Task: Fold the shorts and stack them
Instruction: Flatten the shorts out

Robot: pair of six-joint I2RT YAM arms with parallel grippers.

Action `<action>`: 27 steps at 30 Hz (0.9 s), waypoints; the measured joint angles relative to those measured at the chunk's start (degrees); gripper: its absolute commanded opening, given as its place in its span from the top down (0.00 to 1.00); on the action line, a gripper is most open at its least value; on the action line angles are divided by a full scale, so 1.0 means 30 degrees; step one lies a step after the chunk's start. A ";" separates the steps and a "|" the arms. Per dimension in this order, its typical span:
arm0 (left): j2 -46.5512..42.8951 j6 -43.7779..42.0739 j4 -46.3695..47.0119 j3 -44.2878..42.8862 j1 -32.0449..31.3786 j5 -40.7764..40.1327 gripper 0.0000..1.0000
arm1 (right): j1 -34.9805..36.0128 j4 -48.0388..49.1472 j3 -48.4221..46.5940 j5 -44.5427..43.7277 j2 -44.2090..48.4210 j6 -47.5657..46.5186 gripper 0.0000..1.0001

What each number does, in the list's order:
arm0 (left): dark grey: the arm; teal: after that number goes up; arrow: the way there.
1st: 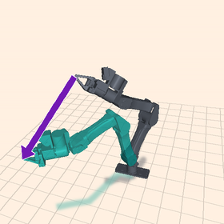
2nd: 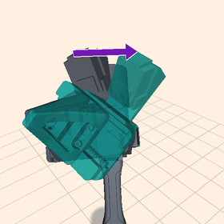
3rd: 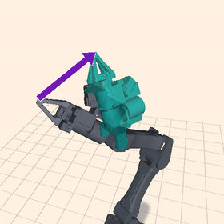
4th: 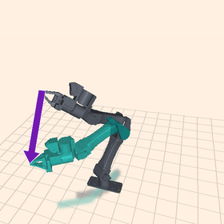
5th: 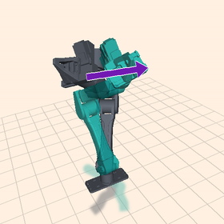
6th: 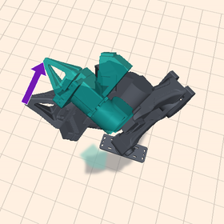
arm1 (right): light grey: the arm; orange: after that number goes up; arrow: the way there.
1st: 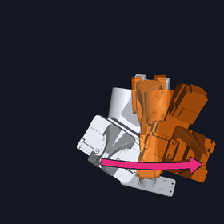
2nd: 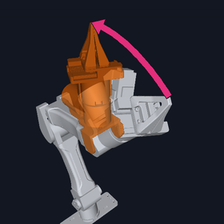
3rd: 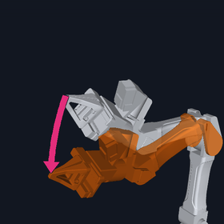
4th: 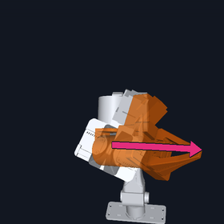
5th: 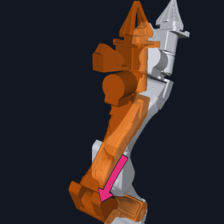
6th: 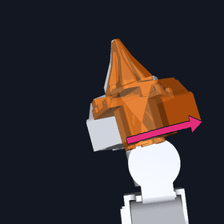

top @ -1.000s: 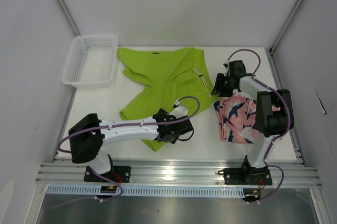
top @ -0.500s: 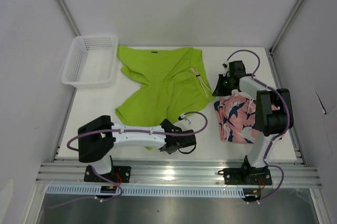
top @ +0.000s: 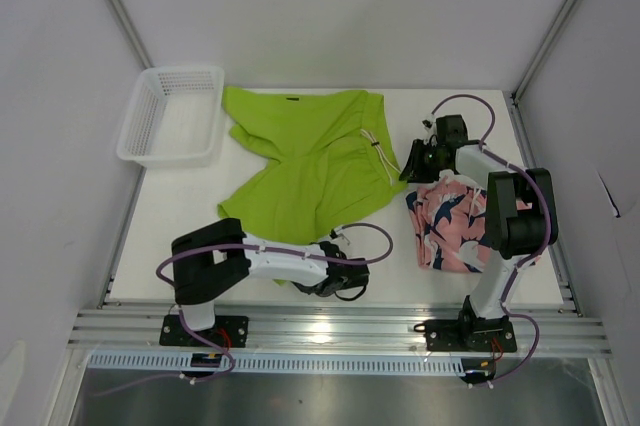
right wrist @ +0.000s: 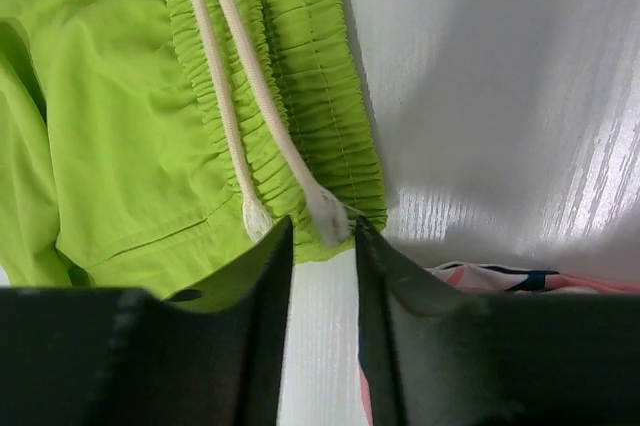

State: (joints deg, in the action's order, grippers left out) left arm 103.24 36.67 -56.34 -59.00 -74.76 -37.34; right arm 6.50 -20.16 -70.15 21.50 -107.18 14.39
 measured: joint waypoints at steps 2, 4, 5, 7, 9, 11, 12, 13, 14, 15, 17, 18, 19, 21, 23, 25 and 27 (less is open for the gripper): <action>0.0364 0.0153 0.0007 0.0051 0.0000 0.0015 0.83 | 0.0000 0.0051 0.0000 0.0160 0.0000 0.0015 0.56; 0.0656 0.0291 0.0015 0.0102 0.0015 0.0051 1.00 | 0.0000 0.0160 0.0000 0.0328 0.0000 -0.0022 0.54; 0.0772 0.0262 -0.0015 0.0109 0.0015 0.0073 1.00 | -0.0015 0.0211 0.0007 0.0415 0.0007 -0.0022 0.51; 0.0962 0.0262 -0.0015 0.0124 0.0015 0.0080 1.00 | -0.0007 0.0306 0.0007 0.0605 0.0007 -0.0036 0.48; 0.1056 0.0270 -0.0073 0.0124 0.0015 0.0022 1.00 | -0.0015 0.0393 0.0007 0.0772 0.0000 -0.0029 0.42; 0.1093 0.0270 -0.0138 0.0124 0.0015 0.0000 1.00 | -0.0015 0.0503 0.0007 0.0947 -0.0029 -0.0087 0.41; 0.1093 0.0270 -0.0153 0.0124 0.0015 0.0007 1.00 | -0.0015 0.0561 0.0007 0.1049 -0.0080 -0.0109 0.40; 0.1093 0.0277 -0.0160 0.0124 0.0015 0.0007 1.00 | -0.0015 0.0619 0.0007 0.1158 -0.0153 -0.0124 0.40; 0.1093 0.0277 -0.0168 0.0124 0.0015 0.0000 1.00 | -0.0007 0.0699 0.0000 0.1260 -0.0277 -0.0175 0.39; 0.1093 0.0277 -0.0168 0.0124 0.0015 0.0007 1.00 | 0.0000 0.0765 0.0000 0.1362 -0.0415 -0.0204 0.39; 0.1086 0.0284 -0.0175 0.0131 0.0015 0.0007 1.00 | 0.0066 0.0787 -0.0015 0.1537 -0.0838 -0.0335 0.46; 0.1078 0.0284 -0.0175 0.0131 0.0015 0.0007 1.00 | 0.0109 0.0794 -0.0036 0.1647 -0.1049 -0.0415 0.52; 0.1049 0.0284 -0.0182 0.0131 0.0015 0.0015 1.00 | 0.0124 0.0787 -0.0051 0.1741 -0.1231 -0.0444 0.59; 0.0925 0.0284 -0.0189 0.0138 0.0015 0.0022 1.00 | 0.0168 0.0780 -0.0087 0.2040 -0.1464 -0.0634 0.79; 0.0612 0.0306 -0.0211 0.0168 0.0029 0.0044 1.00 | 0.0248 0.0729 -0.0131 0.2280 -0.1588 -0.0780 1.00; 0.0066 0.0357 -0.0262 0.0233 0.0146 0.0080 1.00 | 0.0277 0.0605 -0.0138 0.2565 -0.1603 -0.0831 1.00; -0.0772 0.0517 -0.0299 0.0452 0.0313 0.0146 1.00 | 0.0211 0.0546 -0.0138 0.2849 -0.1596 -0.0794 1.00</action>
State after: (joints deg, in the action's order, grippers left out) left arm 100.92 38.22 -57.23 -57.65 -73.82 -36.91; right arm 7.14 -18.52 -70.57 30.04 -111.96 12.01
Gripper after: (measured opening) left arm 0.003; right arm 0.009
